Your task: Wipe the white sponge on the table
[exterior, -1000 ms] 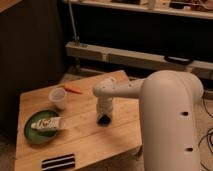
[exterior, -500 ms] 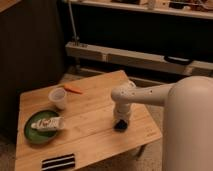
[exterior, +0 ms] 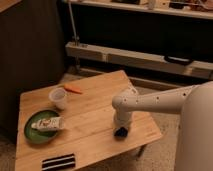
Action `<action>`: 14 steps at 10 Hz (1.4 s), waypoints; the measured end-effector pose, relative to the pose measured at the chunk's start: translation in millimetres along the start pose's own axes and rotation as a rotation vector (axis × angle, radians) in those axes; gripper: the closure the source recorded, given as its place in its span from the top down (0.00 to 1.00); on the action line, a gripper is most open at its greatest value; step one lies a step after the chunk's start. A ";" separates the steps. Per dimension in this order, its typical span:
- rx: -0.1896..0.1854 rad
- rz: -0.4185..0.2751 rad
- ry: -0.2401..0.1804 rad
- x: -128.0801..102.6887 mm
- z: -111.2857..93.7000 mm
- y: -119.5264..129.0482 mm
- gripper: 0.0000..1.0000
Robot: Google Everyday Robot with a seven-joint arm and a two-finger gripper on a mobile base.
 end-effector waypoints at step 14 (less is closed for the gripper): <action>-0.034 -0.166 -0.025 -28.7 3.8 134.4 0.33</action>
